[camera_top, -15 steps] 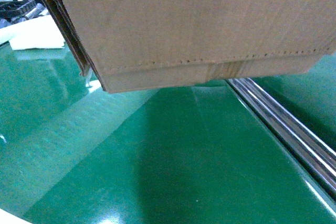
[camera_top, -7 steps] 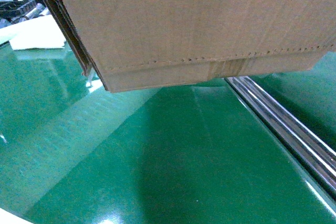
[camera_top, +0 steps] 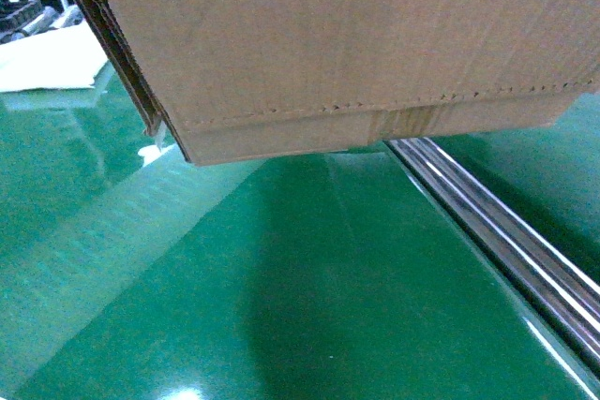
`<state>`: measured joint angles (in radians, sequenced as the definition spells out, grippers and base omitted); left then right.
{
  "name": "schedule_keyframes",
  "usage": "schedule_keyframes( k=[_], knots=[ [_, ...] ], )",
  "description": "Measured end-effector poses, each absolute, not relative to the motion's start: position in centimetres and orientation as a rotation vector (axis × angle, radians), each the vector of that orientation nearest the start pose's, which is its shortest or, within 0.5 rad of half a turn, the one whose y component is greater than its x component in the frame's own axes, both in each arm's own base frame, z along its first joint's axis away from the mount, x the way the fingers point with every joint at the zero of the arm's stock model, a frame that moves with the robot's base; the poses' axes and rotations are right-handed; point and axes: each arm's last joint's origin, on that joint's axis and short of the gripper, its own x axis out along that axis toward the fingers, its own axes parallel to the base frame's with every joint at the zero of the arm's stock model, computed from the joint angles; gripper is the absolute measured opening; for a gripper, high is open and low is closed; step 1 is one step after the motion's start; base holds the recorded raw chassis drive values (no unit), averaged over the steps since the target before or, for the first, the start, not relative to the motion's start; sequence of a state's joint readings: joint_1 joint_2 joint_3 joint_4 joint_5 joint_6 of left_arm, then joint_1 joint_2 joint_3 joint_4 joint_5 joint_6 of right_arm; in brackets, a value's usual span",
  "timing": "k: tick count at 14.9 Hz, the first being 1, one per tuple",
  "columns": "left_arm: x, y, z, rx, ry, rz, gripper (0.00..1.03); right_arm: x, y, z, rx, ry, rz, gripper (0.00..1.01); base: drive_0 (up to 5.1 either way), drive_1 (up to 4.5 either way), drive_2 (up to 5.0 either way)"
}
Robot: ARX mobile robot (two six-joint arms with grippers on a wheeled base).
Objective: Sort boxes to right shelf from conveyor
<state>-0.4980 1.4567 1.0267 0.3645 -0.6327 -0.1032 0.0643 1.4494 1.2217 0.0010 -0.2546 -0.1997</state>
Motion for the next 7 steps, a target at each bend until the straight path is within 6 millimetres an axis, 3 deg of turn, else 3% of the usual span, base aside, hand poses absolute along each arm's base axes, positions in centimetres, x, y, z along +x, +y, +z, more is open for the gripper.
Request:
schedule_keyframes(
  k=[7],
  knots=[
    [29.67, -14.22, 31.22, -0.067, 0.049, 0.135, 0.03, 33.29, 2.7, 34.65, -0.174, 0.197, 0.336, 0.02, -1.5, -1.49, -1.5]
  ],
)
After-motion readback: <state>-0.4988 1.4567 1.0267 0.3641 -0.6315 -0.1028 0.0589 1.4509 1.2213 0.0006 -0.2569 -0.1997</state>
